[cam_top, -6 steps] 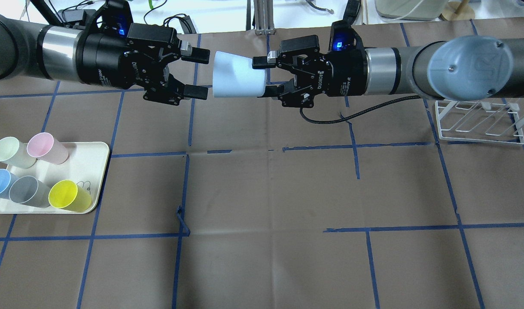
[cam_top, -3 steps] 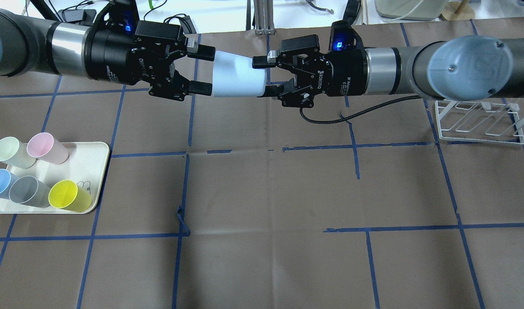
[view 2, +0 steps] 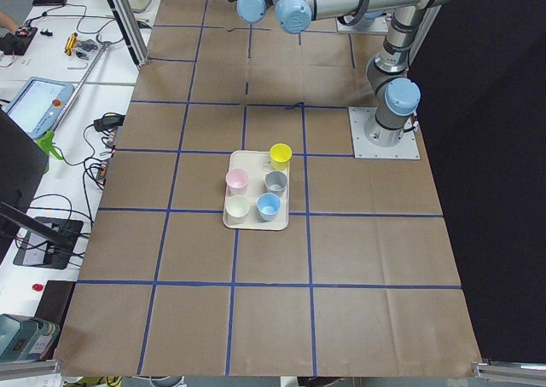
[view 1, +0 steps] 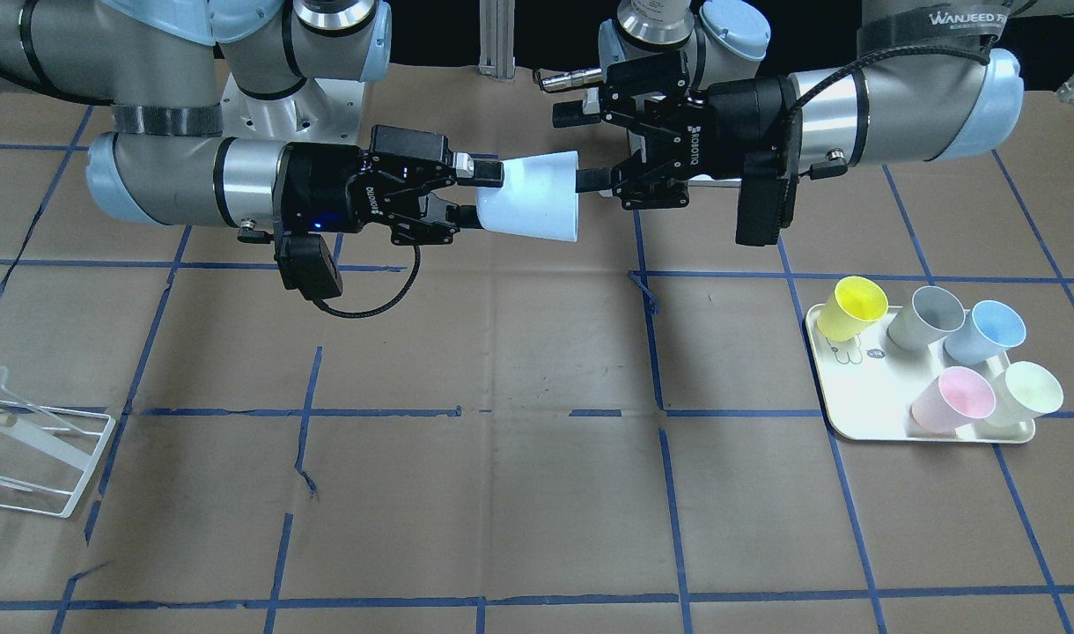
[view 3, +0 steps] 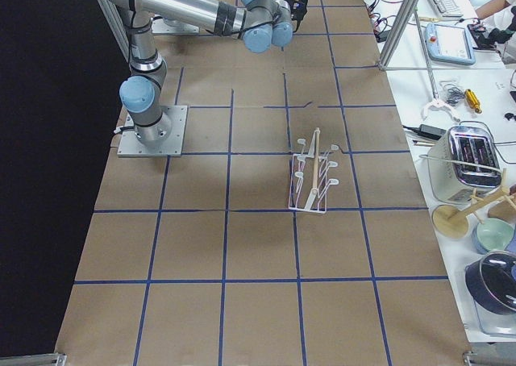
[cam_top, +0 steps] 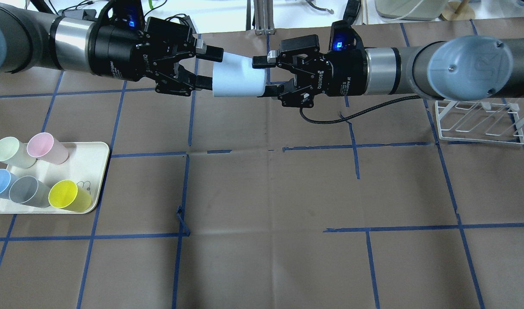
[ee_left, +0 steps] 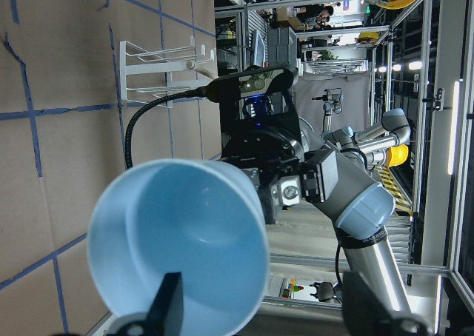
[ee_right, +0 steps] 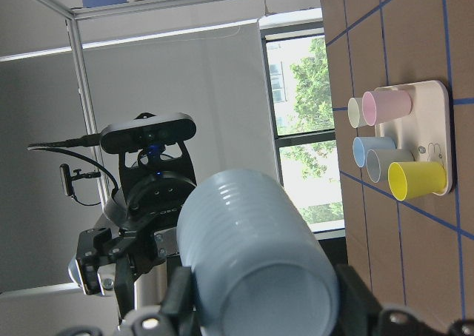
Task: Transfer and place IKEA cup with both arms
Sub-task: 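Close the left gripper on the cup's open rim beside the right gripper, then open and withdraw the right gripper while the left arm carries the cup away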
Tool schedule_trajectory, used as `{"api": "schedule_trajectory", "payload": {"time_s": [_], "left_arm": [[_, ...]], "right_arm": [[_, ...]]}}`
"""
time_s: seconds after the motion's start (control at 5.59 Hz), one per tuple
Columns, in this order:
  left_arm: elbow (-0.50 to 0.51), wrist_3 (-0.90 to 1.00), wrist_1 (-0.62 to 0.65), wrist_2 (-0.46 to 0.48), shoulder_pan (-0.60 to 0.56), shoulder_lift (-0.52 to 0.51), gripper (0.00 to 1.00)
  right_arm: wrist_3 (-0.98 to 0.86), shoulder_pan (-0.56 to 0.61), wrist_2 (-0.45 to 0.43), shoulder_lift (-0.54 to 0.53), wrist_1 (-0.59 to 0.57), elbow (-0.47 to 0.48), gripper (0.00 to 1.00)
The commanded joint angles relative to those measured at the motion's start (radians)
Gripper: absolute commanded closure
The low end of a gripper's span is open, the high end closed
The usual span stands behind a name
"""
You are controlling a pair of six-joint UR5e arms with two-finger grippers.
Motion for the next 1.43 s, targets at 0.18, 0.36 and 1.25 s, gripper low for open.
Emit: {"api": "schedule_trajectory", "payload": {"time_s": [0.18, 0.36, 1.25], "left_arm": [[0.003, -0.021, 0.003, -0.002, -0.003, 0.005, 0.87], [0.003, -0.022, 0.003, -0.002, -0.003, 0.008, 0.91], [0.006, -0.086, 0.005, 0.028, 0.02, 0.024, 0.97]], "right_arm": [[0.0, 0.0, 0.0, 0.0, -0.001, 0.0, 0.87], [0.002, 0.0, 0.0, 0.0, -0.001, 0.0, 0.87], [0.043, -0.055, -0.046, 0.006, -0.078, -0.014, 0.0]]}}
